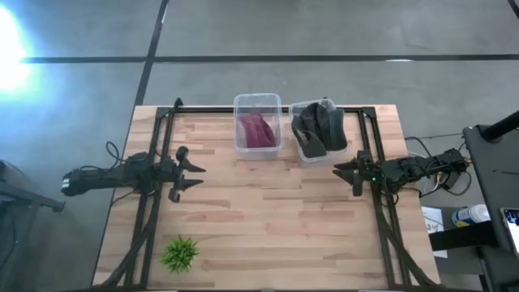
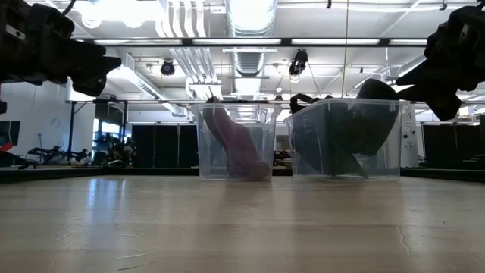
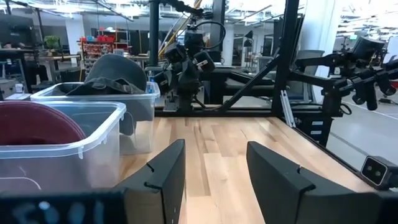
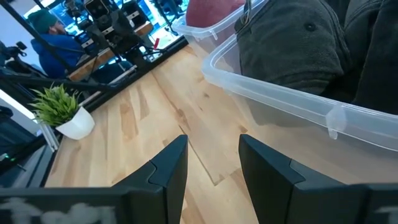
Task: Pick & Place hat
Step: Return to Home Position
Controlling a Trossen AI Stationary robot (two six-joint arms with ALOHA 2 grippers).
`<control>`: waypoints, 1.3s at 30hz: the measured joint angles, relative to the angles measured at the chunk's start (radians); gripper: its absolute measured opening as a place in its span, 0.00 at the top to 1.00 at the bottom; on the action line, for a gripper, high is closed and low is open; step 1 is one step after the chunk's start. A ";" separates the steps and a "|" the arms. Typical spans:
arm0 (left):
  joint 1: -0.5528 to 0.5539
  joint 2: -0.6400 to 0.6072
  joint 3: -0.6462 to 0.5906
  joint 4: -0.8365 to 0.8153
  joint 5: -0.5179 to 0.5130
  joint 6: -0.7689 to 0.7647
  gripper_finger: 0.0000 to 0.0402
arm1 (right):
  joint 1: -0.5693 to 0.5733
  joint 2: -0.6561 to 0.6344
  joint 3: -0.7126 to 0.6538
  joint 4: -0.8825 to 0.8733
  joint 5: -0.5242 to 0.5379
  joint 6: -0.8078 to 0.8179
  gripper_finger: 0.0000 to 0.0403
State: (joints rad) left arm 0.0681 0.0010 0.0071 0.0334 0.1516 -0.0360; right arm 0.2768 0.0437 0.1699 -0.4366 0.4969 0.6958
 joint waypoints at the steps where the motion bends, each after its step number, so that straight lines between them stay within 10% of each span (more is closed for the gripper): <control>1: 0.000 0.000 0.000 0.003 0.000 -0.007 0.59 | 0.000 0.000 0.000 0.000 0.000 0.000 0.65; 39: 0.000 0.011 -0.001 0.012 0.001 -0.032 0.59 | 0.000 0.000 0.000 0.000 0.000 0.000 0.65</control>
State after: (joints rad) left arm 0.0681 0.0120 0.0059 0.0452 0.1524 -0.0681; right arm 0.2768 0.0437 0.1698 -0.4366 0.4969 0.6956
